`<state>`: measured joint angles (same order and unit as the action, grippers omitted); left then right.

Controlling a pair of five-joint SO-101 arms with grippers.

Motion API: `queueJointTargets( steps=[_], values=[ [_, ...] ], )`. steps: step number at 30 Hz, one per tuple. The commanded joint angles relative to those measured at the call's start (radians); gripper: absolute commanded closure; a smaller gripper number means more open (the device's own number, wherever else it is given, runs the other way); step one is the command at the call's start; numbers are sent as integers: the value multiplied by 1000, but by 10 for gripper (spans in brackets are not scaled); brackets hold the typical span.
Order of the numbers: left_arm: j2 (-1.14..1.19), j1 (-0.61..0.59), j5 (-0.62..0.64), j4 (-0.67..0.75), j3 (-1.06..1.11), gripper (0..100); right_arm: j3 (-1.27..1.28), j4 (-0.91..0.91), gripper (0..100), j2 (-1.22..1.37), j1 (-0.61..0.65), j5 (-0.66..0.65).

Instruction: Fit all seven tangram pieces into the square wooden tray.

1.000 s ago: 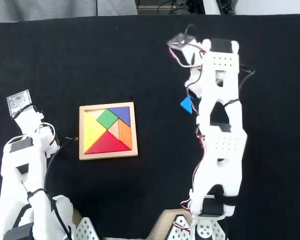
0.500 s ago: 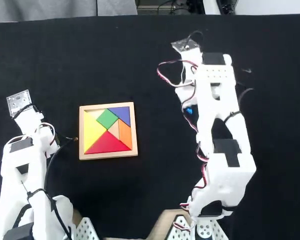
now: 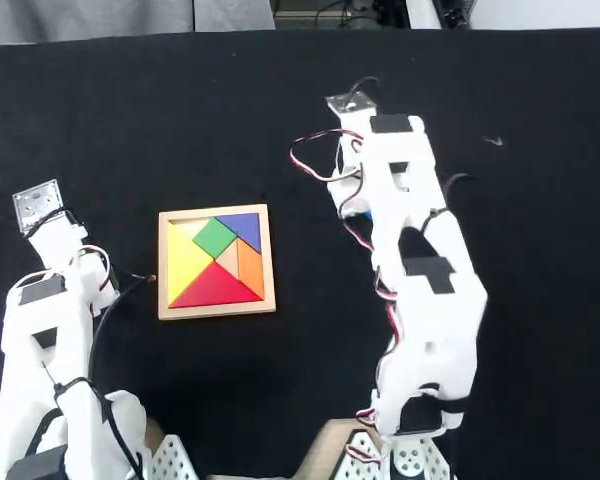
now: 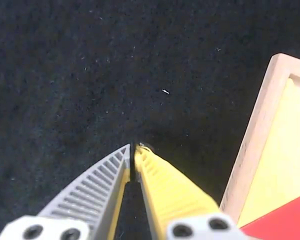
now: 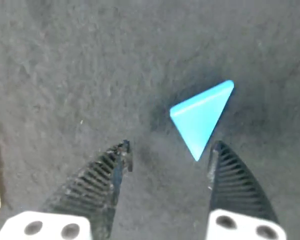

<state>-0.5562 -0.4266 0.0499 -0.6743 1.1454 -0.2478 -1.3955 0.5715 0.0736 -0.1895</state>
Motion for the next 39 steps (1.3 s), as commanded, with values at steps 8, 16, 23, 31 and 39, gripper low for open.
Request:
queueJointTargets(
  steps=[8,16,23,31,39],
  values=[
    [2,-12,-12,17,-24,966,-147,11,772,68,-23,11],
    [2,-7,-32,17,-22,966,-151,40,791,110,-60,2],
    [2,-7,-32,17,-21,966,-151,43,842,111,-68,0],
    [2,-7,-34,17,-21,966,-151,64,841,111,-54,9],
    [2,-7,-35,17,-21,966,-153,69,816,111,-20,97]
  ],
)
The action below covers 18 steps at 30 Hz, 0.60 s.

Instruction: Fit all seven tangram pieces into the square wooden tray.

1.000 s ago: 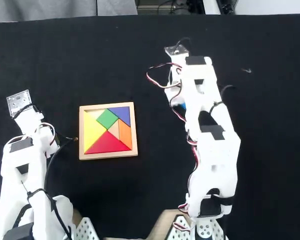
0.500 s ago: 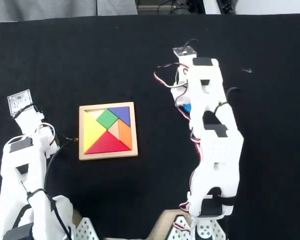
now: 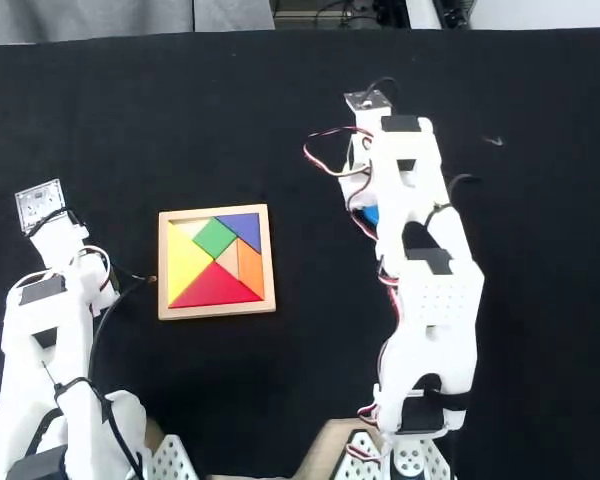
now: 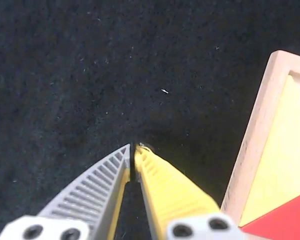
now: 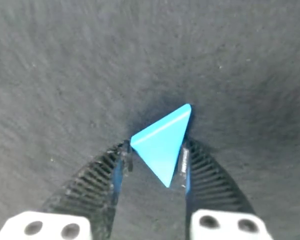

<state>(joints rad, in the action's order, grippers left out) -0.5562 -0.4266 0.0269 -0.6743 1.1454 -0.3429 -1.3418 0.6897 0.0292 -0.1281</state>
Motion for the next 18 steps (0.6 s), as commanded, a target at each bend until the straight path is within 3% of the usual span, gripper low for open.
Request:
queueJointTargets(
  steps=[1,4,18],
  values=[
    [2,-7,-12,17,-21,966,-58,15,796,-7,23,46],
    [2,-7,-12,17,-21,966,-56,15,767,-7,23,52],
    [2,-7,-12,17,-21,966,-81,71,812,50,32,110]
  ],
)
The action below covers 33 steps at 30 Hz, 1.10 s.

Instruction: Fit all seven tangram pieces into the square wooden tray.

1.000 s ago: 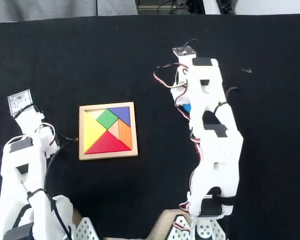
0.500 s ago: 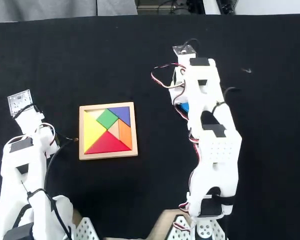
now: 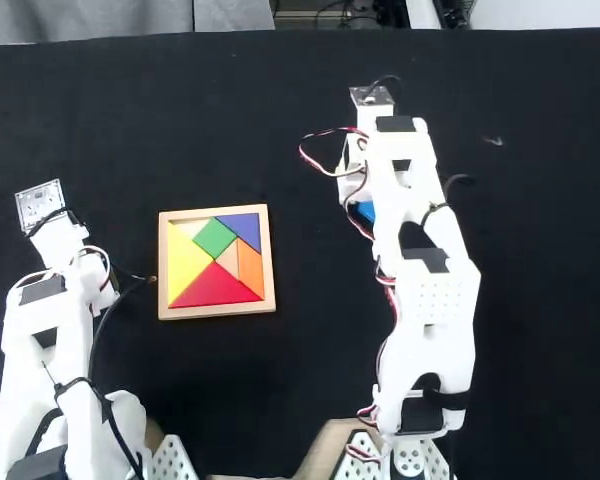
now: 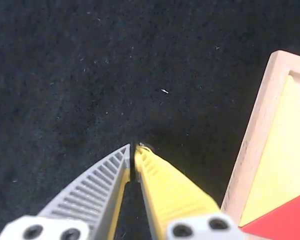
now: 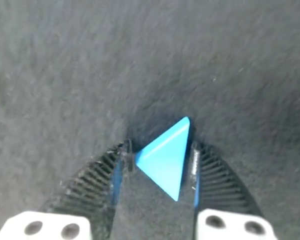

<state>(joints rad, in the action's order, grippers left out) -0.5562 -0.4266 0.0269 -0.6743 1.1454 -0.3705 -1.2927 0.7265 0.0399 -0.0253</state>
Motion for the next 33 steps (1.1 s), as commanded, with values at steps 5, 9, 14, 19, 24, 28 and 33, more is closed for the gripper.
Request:
queueJointTargets(
  steps=[5,9,14,19,24,28,33],
  values=[
    [2,-7,-12,17,-21,966,-96,-18,877,35,20,8],
    [2,-7,-12,17,-21,966,-97,-32,929,39,18,8],
    [2,-7,-12,17,-21,966,-105,-57,923,35,17,6],
    [2,-7,-12,17,-21,966,-125,-104,808,33,26,-61],
    [2,-7,-12,17,-21,966,-205,-199,776,35,35,-149],
    [2,-7,-12,17,-21,966,-222,-221,793,36,29,-186],
    [2,-7,-12,17,-21,966,-202,-236,797,41,28,-290]
  ],
)
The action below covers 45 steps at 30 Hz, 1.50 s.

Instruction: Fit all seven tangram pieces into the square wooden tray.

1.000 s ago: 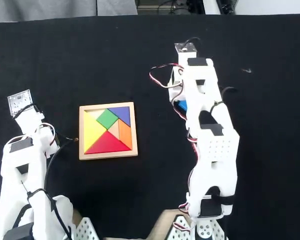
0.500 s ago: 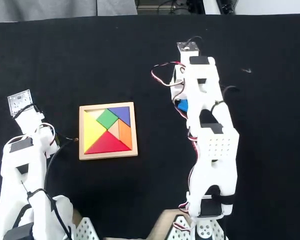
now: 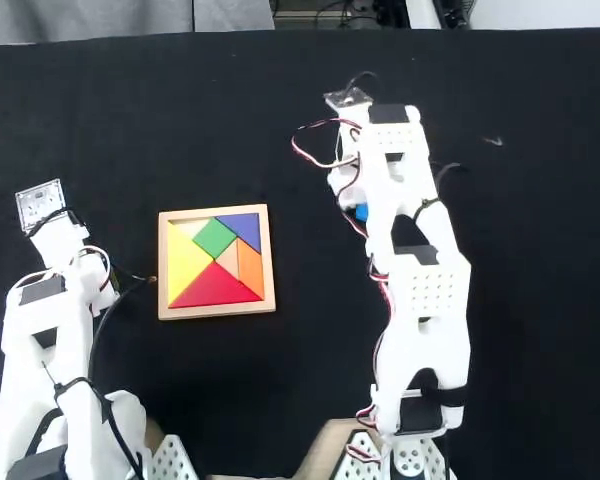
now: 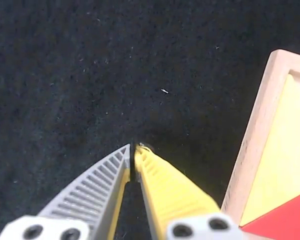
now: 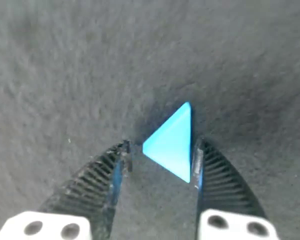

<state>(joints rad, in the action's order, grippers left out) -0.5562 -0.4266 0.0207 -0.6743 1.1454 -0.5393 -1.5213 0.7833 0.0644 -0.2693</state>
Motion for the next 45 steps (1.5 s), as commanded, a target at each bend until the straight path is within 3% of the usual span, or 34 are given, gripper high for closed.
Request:
queueJointTargets(
  steps=[1,8,14,39,45],
  values=[
    [2,-7,-6,17,-21,966,-31,-5,797,-16,5,-48],
    [2,-7,-6,17,-21,966,-27,-3,798,-15,3,-55],
    [2,-7,-6,17,-21,966,-25,-8,873,-15,5,-87],
    [2,-7,-6,17,-21,966,-19,-12,837,82,26,-204],
    [2,-7,-6,17,-21,966,-27,-14,783,94,29,-216]
  ],
)
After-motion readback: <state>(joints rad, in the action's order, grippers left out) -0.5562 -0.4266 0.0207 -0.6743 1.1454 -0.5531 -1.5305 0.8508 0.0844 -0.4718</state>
